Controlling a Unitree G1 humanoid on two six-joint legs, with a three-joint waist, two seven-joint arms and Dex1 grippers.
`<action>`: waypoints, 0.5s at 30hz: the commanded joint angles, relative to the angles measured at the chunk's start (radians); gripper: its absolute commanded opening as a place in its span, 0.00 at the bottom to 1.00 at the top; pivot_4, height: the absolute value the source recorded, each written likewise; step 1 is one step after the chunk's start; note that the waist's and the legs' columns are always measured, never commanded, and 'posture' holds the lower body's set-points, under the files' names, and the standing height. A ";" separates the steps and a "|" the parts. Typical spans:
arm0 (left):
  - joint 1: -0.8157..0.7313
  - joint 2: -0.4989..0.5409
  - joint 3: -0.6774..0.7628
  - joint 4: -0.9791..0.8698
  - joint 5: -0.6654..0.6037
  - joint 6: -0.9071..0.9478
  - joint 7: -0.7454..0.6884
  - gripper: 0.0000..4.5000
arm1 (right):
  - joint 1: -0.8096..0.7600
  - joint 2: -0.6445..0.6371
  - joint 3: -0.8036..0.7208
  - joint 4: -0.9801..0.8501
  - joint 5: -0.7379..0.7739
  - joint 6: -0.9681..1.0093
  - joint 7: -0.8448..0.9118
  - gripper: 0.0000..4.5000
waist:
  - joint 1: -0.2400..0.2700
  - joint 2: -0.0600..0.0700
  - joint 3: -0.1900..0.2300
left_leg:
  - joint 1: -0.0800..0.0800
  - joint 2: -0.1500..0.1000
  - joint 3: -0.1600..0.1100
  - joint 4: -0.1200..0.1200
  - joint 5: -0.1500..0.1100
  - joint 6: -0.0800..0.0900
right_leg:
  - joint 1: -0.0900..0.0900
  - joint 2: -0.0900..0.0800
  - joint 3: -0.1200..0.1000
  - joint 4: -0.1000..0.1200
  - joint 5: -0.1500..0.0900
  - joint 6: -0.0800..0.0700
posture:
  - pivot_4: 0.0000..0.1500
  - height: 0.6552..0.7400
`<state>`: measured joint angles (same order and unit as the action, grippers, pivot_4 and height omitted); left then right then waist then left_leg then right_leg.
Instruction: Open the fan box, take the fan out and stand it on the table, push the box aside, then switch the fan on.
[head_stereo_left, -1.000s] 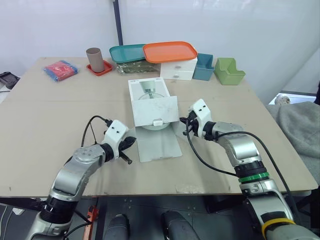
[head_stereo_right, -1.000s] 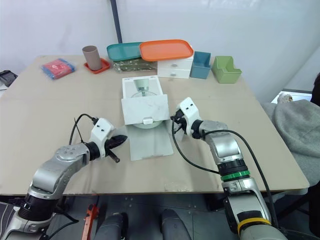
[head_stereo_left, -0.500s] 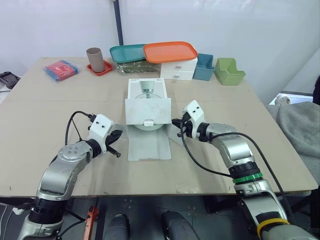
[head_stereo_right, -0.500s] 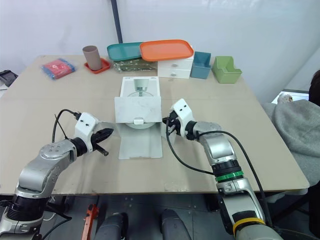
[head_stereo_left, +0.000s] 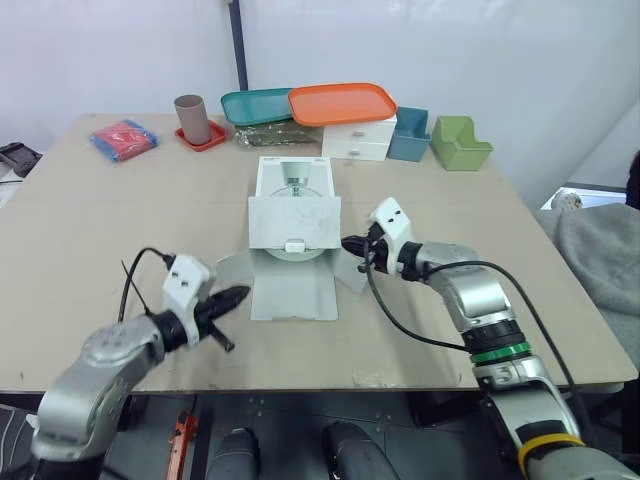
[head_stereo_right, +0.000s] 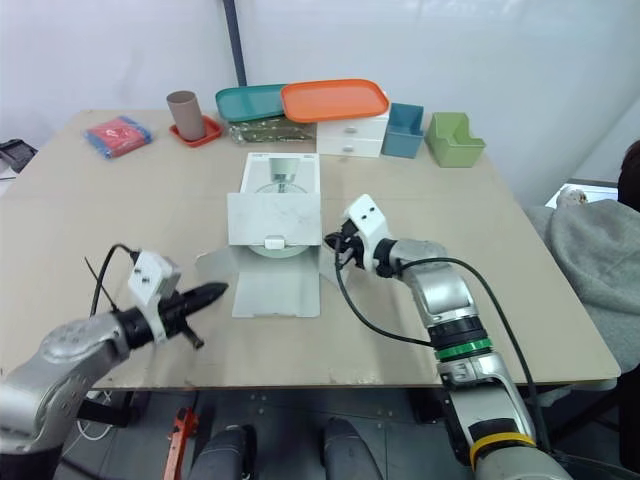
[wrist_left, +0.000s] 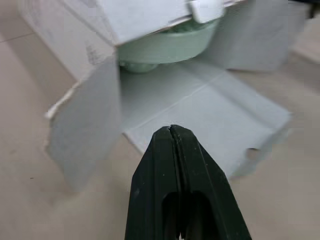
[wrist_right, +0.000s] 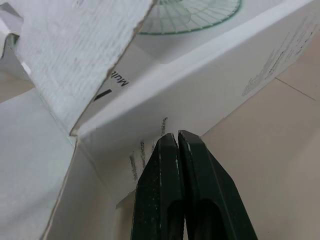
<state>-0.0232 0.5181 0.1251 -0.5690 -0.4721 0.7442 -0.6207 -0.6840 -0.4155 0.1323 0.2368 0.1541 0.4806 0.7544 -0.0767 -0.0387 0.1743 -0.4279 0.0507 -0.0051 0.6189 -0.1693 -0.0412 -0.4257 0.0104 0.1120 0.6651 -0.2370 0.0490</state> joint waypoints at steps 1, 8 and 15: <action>0.058 0.004 0.049 -0.113 -0.101 0.018 -0.018 0.00 | -0.023 -0.093 -0.095 -0.032 0.006 0.011 -0.011 0.02 | 0.004 0.001 0.001 | 0.000 0.000 0.000 0.000 0.000 0.000 | 0.000 0.000 0.000 0.000 0.000 -0.001 | 1.00 1.00; 0.112 -0.006 0.050 -0.149 -0.208 0.063 0.008 0.00 | -0.037 -0.147 -0.175 -0.145 0.100 0.081 0.031 0.02 | -0.003 0.001 0.001 | 0.001 0.001 0.001 0.001 0.000 0.000 | 0.000 0.001 0.001 0.000 -0.001 -0.002 | 1.00 1.00; 0.129 -0.138 0.088 -0.139 -0.364 0.127 0.171 0.00 | -0.050 -0.054 -0.124 -0.367 0.284 0.145 0.127 0.02 | -0.004 0.004 0.003 | 0.001 0.001 0.000 0.001 0.000 0.000 | 0.001 0.002 0.000 0.000 0.000 0.000 | 1.00 1.00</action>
<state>0.1017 0.3874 0.1880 -0.6835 -0.7806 0.8603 -0.4846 -0.7217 -0.4901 -0.0204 -0.0775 0.4064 0.6278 0.8636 -0.0805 -0.0347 0.1773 -0.4270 0.0520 -0.0054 0.6196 -0.1692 -0.0411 -0.4248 0.0122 0.1119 0.6655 -0.2370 0.0488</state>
